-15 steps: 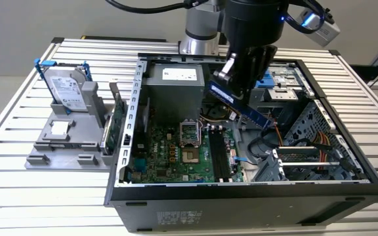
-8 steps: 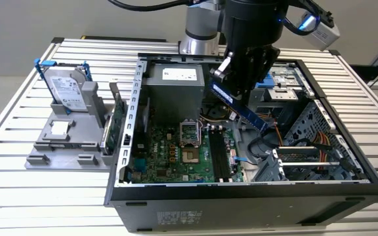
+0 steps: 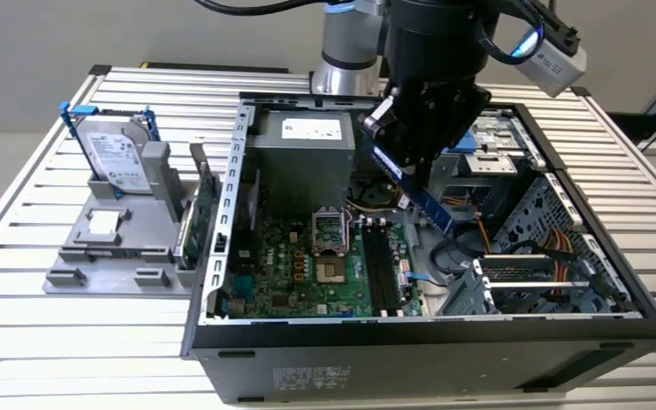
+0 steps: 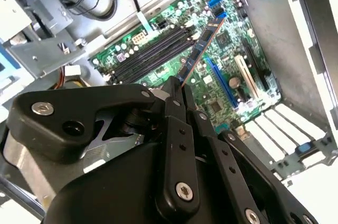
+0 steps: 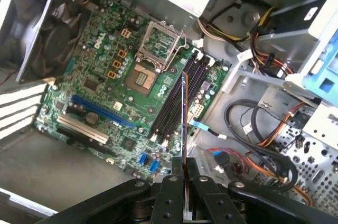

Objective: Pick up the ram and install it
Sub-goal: 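Insert the ram into the slot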

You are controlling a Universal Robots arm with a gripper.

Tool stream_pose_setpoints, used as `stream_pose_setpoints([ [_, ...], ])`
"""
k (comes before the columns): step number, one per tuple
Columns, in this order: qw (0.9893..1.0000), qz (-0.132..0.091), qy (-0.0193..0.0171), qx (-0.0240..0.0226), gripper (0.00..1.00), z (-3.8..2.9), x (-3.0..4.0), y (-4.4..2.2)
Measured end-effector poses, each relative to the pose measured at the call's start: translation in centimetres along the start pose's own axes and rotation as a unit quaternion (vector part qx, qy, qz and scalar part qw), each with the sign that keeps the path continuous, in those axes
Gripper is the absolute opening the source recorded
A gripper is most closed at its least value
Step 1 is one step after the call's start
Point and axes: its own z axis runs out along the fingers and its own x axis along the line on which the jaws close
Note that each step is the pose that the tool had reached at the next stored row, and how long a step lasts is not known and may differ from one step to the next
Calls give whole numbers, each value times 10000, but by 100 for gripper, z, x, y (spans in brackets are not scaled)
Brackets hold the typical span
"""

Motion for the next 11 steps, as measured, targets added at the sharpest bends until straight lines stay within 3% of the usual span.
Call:
stream_pose_setpoints([
  [3,9996,272,43,8,0,1,0,0],
  [6,9985,538,84,16,0,2,0,0],
  [11,9949,992,154,29,0,5,0,0],
])
